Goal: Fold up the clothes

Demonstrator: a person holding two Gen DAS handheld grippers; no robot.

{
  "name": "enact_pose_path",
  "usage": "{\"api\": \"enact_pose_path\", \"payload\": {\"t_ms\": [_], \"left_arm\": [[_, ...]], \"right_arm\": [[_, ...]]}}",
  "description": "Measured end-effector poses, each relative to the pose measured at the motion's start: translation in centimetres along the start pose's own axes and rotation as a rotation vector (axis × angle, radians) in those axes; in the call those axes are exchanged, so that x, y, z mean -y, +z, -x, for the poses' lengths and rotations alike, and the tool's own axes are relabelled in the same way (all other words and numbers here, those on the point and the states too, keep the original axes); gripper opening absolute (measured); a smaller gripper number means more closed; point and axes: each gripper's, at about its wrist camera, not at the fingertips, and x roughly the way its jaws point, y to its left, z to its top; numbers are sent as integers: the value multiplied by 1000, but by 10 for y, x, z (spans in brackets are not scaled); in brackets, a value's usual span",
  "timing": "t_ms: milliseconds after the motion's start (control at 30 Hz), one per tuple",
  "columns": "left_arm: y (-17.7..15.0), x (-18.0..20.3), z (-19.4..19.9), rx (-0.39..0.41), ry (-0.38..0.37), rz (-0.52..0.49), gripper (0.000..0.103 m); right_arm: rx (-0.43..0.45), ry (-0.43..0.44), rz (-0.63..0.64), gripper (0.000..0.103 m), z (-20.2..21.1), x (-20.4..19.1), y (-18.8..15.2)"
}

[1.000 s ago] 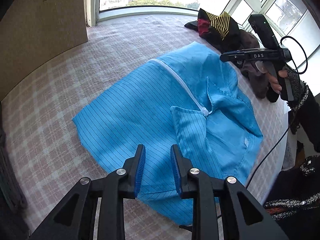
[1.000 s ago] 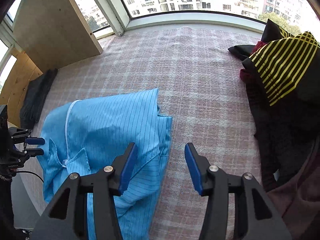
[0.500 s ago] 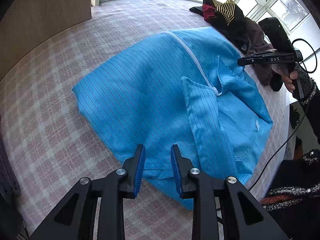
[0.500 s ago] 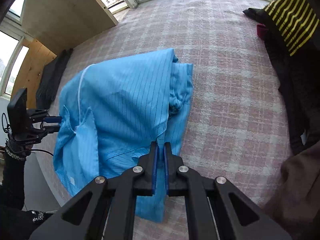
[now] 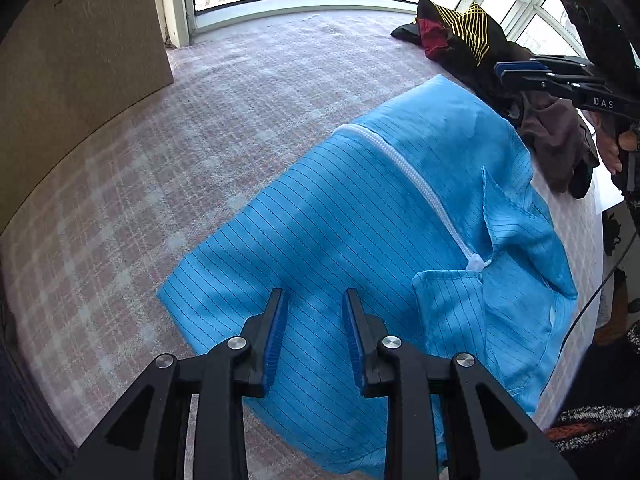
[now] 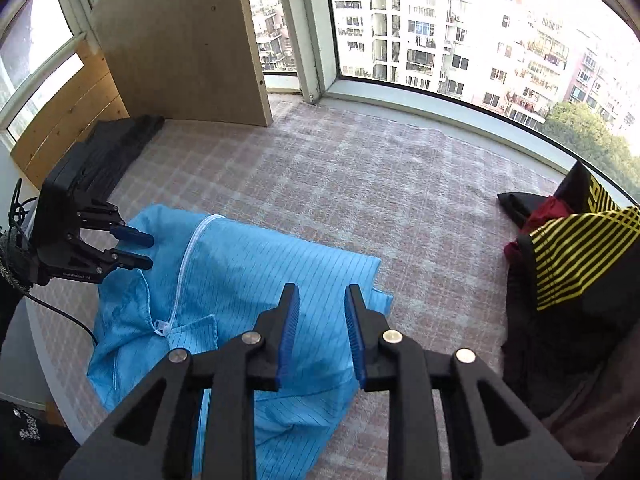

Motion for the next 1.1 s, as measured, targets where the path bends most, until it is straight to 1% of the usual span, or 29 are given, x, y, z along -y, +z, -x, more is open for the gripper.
{"api": "enact_pose_path", "payload": {"t_ms": [33, 167, 233, 267, 333, 367, 400, 433, 467, 533, 600, 667, 700, 767, 833, 900, 1033, 1100], "left_arm": [[0, 0, 0, -3, 1, -4, 27], [-8, -5, -1, 9, -21, 4, 28], [-13, -11, 6, 28, -34, 36, 28], [-17, -16, 14, 42, -35, 66, 28], [-28, -28, 34, 82, -13, 143, 28], [-35, -36, 44, 102, -18, 199, 28], [-43, -42, 52, 116, -42, 262, 30], [-52, -47, 59, 129, -70, 325, 36], [-57, -48, 60, 131, -85, 369, 39], [-65, -48, 61, 130, -110, 451, 46], [-66, -44, 56, 121, -140, 513, 47], [-62, -40, 46, 111, -158, 554, 50], [-60, -38, 42, 102, -156, 560, 51], [-55, -34, 31, 78, -144, 571, 51], [-54, -32, 23, 57, -133, 581, 51], [-53, -32, 16, 43, -126, 589, 52], [-56, -34, 10, 37, -144, 615, 52], [-57, -33, 4, 25, -151, 619, 52]], "right_arm": [[-27, -6, 23, 24, -15, -4, 2], [-78, -15, 16, 24, -45, 0, -29], [-90, 15, -10, 24, -34, 4, -30], [-76, 41, -49, 24, -23, 10, -30], [-35, 88, -139, 24, 0, 28, -34], [-14, 95, -195, 31, 9, 38, -39], [7, 101, -251, 39, 18, 49, -45], [25, 106, -305, 54, 26, 59, -50], [27, 99, -346, 57, 28, 68, -56], [-2, 88, -404, 57, 22, 78, -63], [-36, 109, -449, 57, 14, 85, -67], [-44, 167, -503, 57, 6, 88, -69], [-51, 193, -528, 57, 2, 89, -69], [-71, 213, -547, 57, -7, 89, -69], [-88, 191, -532, 57, -14, 87, -69], [-104, 197, -535, 57, -20, 87, -71], [-119, 233, -536, 57, -28, 85, -75], [-107, 246, -517, 61, -30, 82, -75]]}}
